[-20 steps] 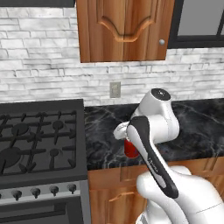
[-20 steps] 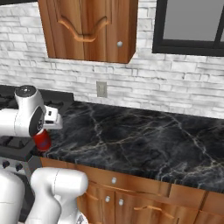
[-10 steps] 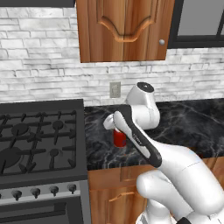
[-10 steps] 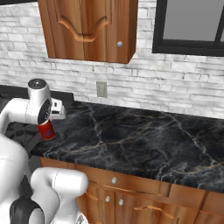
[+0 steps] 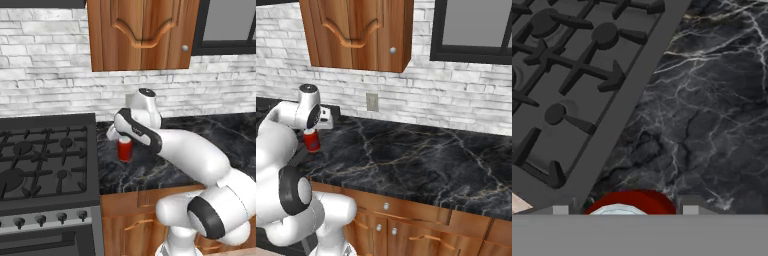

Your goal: Four empty soda cans are scattered around the kitchen. Gather all the cans and cluster them next to the stove for recycling.

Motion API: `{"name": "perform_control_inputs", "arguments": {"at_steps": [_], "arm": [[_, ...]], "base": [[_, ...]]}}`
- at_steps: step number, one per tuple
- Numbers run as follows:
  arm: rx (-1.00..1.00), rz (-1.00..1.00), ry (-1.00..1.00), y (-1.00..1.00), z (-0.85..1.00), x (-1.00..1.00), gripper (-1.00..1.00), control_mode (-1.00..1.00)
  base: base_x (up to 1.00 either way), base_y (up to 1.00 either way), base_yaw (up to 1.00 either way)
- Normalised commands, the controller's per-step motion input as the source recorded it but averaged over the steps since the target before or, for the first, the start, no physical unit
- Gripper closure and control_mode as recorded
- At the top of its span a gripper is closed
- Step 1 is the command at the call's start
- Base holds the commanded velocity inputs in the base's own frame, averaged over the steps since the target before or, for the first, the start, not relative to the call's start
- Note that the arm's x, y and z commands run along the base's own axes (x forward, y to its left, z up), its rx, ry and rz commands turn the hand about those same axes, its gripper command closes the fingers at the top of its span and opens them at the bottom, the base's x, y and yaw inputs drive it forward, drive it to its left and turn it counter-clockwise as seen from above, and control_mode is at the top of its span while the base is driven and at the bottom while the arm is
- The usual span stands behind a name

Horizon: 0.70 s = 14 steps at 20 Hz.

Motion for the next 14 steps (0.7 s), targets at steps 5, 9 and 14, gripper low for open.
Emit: {"name": "perform_control_inputs", "arguments": {"at_steps": [5,9,14], "arm": [[0.0,0.04,0.04,0.22,-0.17,0.48,1.0,-1.0],[0.0,0.05,0.02,0.19,-0.18,0.43,1.0,-1.0],[0.0,0.05,0.01,0.19,-0.18,0.37,1.0,-1.0]], "base": [[0.0,0.0,0.0],[0.0,0.0,0.0],[0.0,0.0,0.0]]}}
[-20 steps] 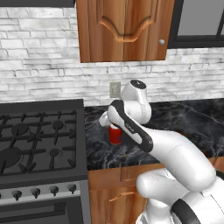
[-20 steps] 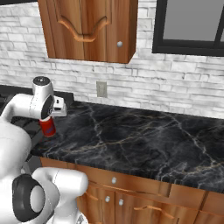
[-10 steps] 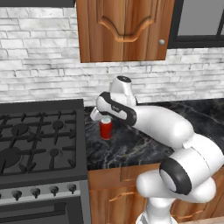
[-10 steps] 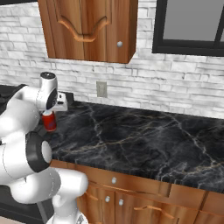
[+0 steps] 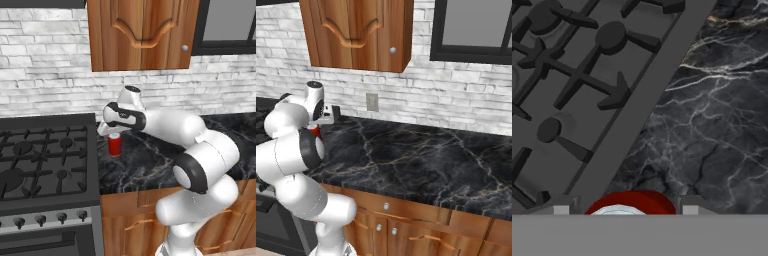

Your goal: Four empty soda cans are scattered around the kitchen. Gather all the cans and cluster them next to the stove for recycling.

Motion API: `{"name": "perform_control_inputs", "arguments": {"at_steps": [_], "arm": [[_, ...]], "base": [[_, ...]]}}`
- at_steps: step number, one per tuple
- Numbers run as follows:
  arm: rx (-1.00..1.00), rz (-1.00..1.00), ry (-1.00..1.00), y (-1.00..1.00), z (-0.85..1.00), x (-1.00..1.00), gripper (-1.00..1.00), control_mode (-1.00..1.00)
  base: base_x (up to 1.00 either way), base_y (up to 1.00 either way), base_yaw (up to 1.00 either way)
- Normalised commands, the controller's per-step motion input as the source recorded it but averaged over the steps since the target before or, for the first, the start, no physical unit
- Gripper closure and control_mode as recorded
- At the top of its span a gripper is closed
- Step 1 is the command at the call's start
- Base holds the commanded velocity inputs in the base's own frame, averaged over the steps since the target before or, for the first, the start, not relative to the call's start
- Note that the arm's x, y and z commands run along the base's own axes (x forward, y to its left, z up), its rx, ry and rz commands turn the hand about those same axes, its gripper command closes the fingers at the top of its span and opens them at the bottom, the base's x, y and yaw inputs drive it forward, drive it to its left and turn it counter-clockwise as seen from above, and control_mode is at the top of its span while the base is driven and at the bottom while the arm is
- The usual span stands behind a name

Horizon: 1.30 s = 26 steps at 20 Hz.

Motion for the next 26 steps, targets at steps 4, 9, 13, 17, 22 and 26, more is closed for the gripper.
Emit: {"name": "perform_control_inputs", "arguments": {"at_steps": [4,9,13,17,22,26], "arm": [[0.0,0.04,0.01,0.19,-0.22,0.32,1.0,-1.0],[0.0,0.04,0.0,0.1,-0.2,0.14,1.0,-1.0],[0.0,0.03,0.0,0.0,-0.15,0.0,1.0,-1.0],[0.0,0.01,0.0,0.0,-0.11,0.0,1.0,-1.0],[0.0,0.01,0.0,0.0,-0.11,0.01,1.0,-1.0],[0.0,0.02,0.0,0.0,-0.1,0.02,1.0,-1.0]], "base": [[0.0,0.0,0.0],[0.0,0.0,0.0],[0.0,0.0,0.0],[0.0,0.0,0.0],[0.0,0.0,0.0],[0.0,0.0,0.0]]}}
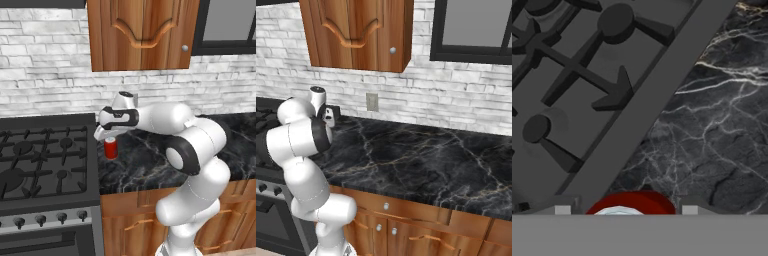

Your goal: Four empty soda cans are scattered around the kitchen. Gather all the cans and cluster them next to the stove for recycling.

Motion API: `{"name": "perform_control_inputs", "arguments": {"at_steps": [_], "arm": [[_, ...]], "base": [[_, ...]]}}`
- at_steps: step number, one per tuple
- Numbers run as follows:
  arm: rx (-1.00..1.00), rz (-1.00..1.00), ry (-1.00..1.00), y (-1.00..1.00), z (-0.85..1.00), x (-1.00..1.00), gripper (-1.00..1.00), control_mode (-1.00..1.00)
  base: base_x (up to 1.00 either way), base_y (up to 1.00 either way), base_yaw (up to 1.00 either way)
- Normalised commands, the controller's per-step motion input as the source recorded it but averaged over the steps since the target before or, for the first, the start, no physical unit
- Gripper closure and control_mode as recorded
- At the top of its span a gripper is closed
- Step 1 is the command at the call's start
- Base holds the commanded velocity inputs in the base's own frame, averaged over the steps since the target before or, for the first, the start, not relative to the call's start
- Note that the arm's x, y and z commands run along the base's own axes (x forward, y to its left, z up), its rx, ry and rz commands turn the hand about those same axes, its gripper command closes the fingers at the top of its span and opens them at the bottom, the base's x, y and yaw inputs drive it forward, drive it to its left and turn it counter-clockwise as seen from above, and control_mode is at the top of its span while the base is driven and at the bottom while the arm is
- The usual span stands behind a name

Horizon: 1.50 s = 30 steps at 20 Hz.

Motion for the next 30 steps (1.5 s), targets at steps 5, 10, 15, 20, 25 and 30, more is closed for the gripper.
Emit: {"name": "perform_control_inputs", "arguments": {"at_steps": [5,10,15,20,25,30], "arm": [[0.01,0.05,0.0,-0.08,-0.12,0.01,1.0,-1.0],[0.02,0.05,0.0,-0.14,-0.07,0.01,1.0,-1.0],[0.01,0.05,0.0,-0.03,-0.04,0.07,1.0,-1.0],[0.01,0.04,0.0,-0.01,-0.16,0.12,1.0,-1.0],[0.01,0.04,0.0,-0.02,-0.19,0.13,1.0,-1.0],[0.0,0.04,0.0,-0.02,-0.15,0.09,1.0,-1.0]], "base": [[0.0,0.0,0.0],[0.0,0.0,0.0],[0.0,0.0,0.0],[0.0,0.0,0.0],[0.0,0.0,0.0],[0.0,0.0,0.0]]}}
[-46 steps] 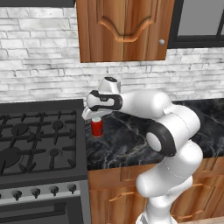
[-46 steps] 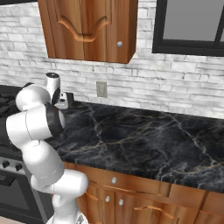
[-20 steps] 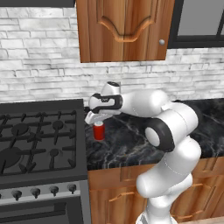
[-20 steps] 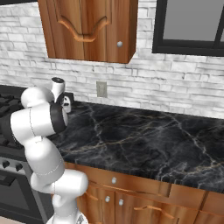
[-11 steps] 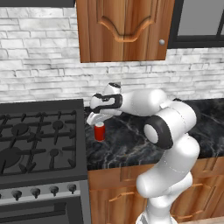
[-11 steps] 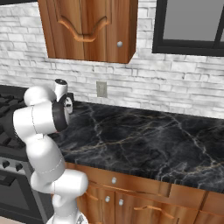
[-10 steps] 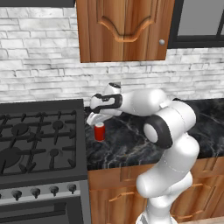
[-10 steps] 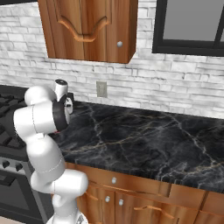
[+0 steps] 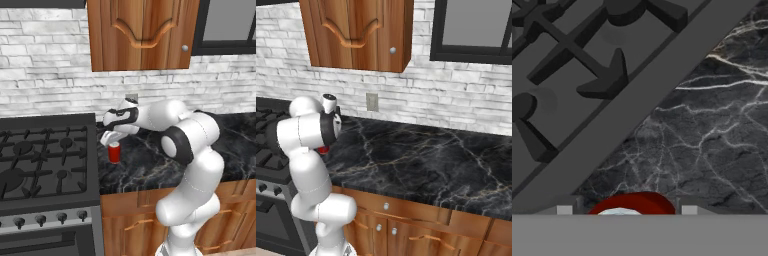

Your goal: Four empty soda cans are scattered around the kitchen. Gather all the cans and cluster them next to the stove for recycling.

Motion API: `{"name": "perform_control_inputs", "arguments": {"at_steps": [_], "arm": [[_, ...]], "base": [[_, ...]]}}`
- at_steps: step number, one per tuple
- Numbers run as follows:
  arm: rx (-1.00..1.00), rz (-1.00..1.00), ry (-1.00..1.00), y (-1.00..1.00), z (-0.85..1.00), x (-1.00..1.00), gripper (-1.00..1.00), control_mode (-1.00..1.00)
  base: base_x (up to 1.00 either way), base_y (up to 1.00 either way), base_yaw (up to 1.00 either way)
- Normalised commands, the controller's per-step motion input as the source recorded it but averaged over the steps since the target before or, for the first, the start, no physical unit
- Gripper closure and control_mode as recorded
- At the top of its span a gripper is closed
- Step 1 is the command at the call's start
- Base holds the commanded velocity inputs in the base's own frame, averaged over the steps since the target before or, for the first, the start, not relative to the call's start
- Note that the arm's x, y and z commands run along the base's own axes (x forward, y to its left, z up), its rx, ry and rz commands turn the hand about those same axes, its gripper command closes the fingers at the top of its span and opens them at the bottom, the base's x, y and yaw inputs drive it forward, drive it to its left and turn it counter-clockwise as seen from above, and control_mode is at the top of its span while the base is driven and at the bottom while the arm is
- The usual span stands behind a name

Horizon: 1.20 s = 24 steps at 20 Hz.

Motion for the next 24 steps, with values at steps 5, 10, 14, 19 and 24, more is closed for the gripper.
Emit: {"name": "perform_control_inputs", "arguments": {"at_steps": [5,10,14,19,24], "arm": [[0.0,0.05,0.0,0.0,-0.13,0.09,1.0,-1.0],[0.0,0.05,0.0,0.0,-0.18,0.06,1.0,-1.0],[0.0,0.05,0.0,0.0,-0.19,0.03,1.0,-1.0],[0.0,0.04,0.0,0.0,-0.21,0.0,-1.0,-1.0],[0.0,0.02,0.0,-0.08,-0.04,-0.05,-1.0,-1.0]], "base": [[0.0,0.0,0.0],[0.0,0.0,0.0],[0.0,0.0,0.0],[0.0,0.0,0.0],[0.0,0.0,0.0]]}}
